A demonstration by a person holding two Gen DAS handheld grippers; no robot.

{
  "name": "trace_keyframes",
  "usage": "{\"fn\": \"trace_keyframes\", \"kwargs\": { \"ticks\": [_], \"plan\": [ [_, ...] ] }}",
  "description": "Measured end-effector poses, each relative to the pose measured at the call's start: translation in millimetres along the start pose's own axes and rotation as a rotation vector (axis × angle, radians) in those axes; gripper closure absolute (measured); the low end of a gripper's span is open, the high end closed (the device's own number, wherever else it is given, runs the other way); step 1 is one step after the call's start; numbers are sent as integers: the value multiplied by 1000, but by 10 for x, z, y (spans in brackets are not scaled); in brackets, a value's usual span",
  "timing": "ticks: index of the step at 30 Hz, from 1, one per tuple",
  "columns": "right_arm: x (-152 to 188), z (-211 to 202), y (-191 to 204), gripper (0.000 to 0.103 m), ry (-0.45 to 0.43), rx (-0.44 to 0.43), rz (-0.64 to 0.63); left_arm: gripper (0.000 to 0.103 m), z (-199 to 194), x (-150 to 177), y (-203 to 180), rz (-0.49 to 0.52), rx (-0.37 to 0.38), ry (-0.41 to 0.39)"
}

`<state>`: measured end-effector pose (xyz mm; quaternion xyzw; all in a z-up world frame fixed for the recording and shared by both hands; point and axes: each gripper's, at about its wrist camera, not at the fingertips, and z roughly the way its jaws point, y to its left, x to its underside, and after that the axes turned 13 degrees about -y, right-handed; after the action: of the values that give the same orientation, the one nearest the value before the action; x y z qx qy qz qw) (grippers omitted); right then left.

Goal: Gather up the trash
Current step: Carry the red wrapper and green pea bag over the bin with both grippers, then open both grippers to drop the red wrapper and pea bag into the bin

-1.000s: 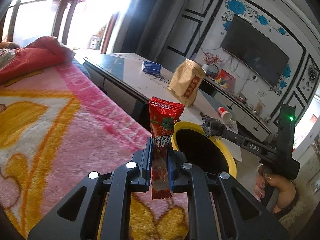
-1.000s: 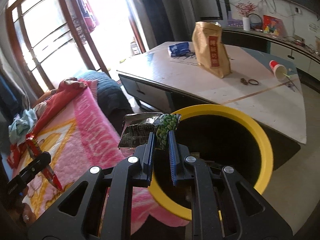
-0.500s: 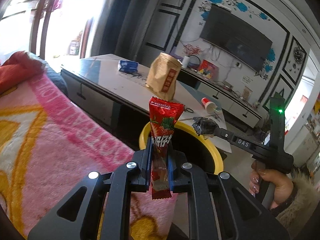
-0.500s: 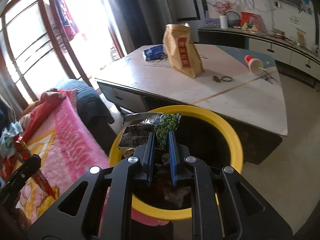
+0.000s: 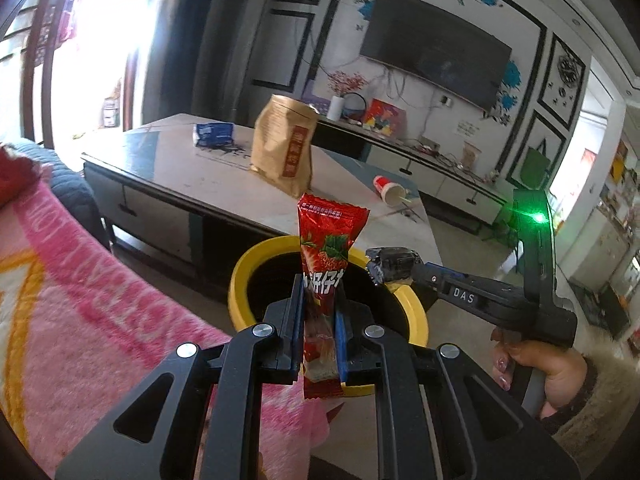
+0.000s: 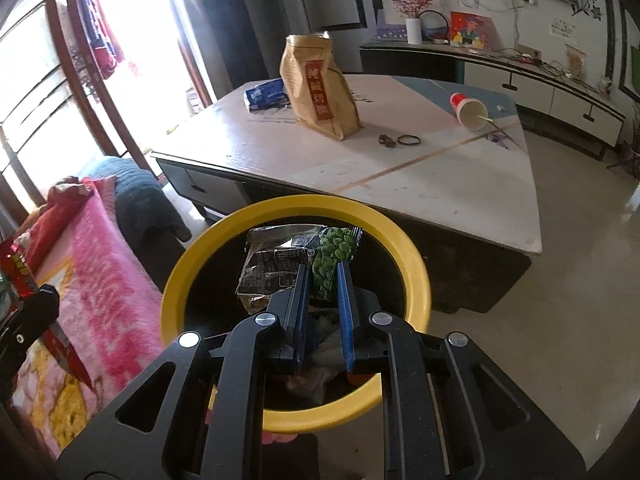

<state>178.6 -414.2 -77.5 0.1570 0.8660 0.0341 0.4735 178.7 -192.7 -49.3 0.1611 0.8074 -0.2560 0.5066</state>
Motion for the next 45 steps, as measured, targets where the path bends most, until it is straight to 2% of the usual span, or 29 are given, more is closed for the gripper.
{"fn": "trace_keyframes", "kwargs": {
  "ticks": [8, 17, 25, 27, 28, 29, 32, 33, 35, 38, 41, 45],
  "plan": [
    [41, 7, -130, 93, 21, 21, 2, 90, 319, -4, -129, 40, 27, 30],
    [113, 20, -145, 92, 57, -5, -5, 90, 673, 21, -87, 43, 39, 93],
    [157, 54, -82, 89, 82, -24, -13, 90, 894, 49, 6, 2, 38, 137],
    [161, 58, -79, 85, 83, -31, -6, 87, 912, 47, 5, -12, 50, 138],
    [161, 55, -83, 76, 82, -34, 2, 80, 934, 47, 6, -13, 55, 136],
    [158, 52, -85, 69, 80, -33, 7, 69, 946, 43, 12, -13, 56, 138],
    [148, 31, -87, 64, 74, -28, 14, 49, 990, 60, 13, -27, 69, 156],
    [142, 19, -93, 63, 71, -25, 17, 45, 996, 67, 7, -27, 70, 160],
    [131, -7, -109, 55, 64, -19, 30, 30, 997, 80, 5, -22, 61, 165],
    [120, -61, -140, 47, 55, -11, 43, 16, 960, 73, 32, -39, 55, 164],
    [118, -127, -175, 33, 38, 3, 58, 7, 888, 48, 56, -38, 42, 158],
    [88, -253, -237, 21, 1, -1, 109, 7, 752, -2, 98, -23, -2, 140]
  ]
}}
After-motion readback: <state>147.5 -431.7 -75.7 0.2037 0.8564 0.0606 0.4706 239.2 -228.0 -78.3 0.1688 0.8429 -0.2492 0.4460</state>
